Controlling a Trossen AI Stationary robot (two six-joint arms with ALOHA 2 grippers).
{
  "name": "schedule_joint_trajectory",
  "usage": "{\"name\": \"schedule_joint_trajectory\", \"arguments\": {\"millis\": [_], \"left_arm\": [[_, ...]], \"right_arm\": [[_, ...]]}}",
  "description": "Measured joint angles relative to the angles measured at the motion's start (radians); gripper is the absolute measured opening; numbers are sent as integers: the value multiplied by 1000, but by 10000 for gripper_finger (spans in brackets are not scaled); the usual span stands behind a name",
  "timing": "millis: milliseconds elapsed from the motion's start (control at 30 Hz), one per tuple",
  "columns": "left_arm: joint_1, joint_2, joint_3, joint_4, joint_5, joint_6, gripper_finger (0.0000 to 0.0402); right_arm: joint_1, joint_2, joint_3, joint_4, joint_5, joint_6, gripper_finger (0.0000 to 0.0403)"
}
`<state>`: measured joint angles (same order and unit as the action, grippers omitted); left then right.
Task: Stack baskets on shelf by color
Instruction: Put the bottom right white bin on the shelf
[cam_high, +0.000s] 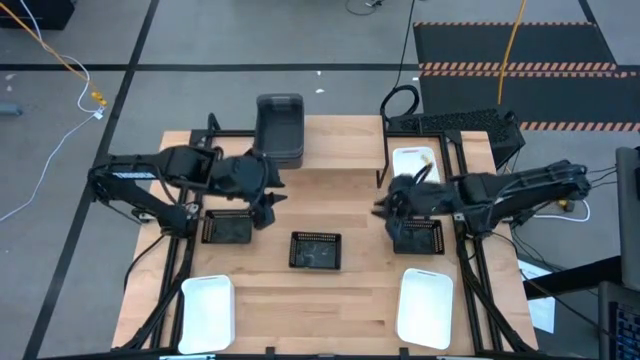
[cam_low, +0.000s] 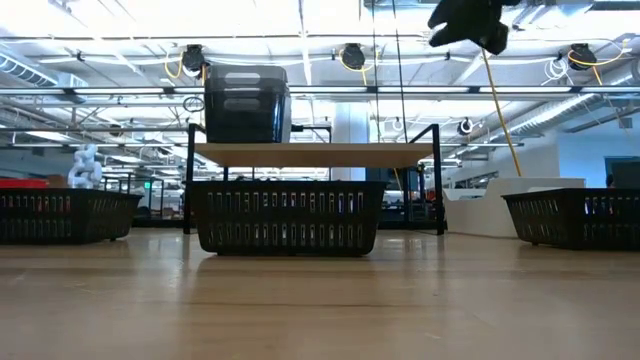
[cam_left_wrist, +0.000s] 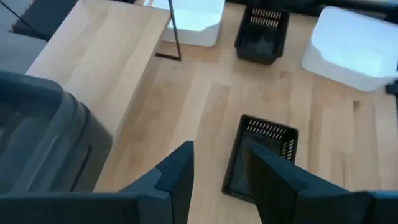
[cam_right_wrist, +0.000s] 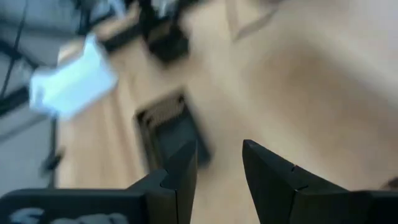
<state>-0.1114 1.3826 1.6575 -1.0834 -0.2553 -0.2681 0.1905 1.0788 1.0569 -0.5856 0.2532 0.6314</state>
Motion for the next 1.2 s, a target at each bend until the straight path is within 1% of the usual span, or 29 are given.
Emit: {"name": "schedule_joint_trajectory", "arguments": {"millis": [67, 167, 333, 400, 500, 567, 633, 733, 800, 867, 967, 1067, 1200], "left_arm": [[-21, 9, 0, 4, -20, 3, 141], [-42, 13, 0, 6, -26, 24, 140], [-41, 46, -1, 43, -31, 91, 140], [-29, 65, 2, 100, -33, 134, 140], [-24, 99, 0, 141, -33, 184, 140], [-19, 120, 0, 187, -19, 192, 140], [-19, 137, 0, 184, -1, 191, 140], [-24, 160, 1, 207, 10, 162, 140], [-27, 177, 0, 221, 11, 114, 140], [-27, 188, 0, 231, 11, 67, 140], [-27, 208, 0, 239, 11, -9, 140], [-29, 232, 0, 267, 11, -94, 140], [-42, 262, 2, 348, 10, -133, 140]], "right_arm": [[46, 59, 29, -75, -55, 75, 123], [130, 145, 52, -165, -97, 200, 123], [279, 240, 55, -163, -104, 422, 123], [336, 261, 55, -163, -108, 517, 123], [422, 279, 55, -176, -105, 663, 123], [474, 281, 55, -200, -149, 740, 123], [517, 277, 55, -231, -204, 798, 123], [585, 269, 55, -269, -283, 839, 123], [633, 267, 57, -248, -342, 871, 123], [689, 268, 65, -209, -367, 906, 123], [773, 268, 82, -90, -339, 944, 123], [846, 275, 84, -45, -287, 948, 123], [909, 317, 78, -44, -237, 853, 123]]}}
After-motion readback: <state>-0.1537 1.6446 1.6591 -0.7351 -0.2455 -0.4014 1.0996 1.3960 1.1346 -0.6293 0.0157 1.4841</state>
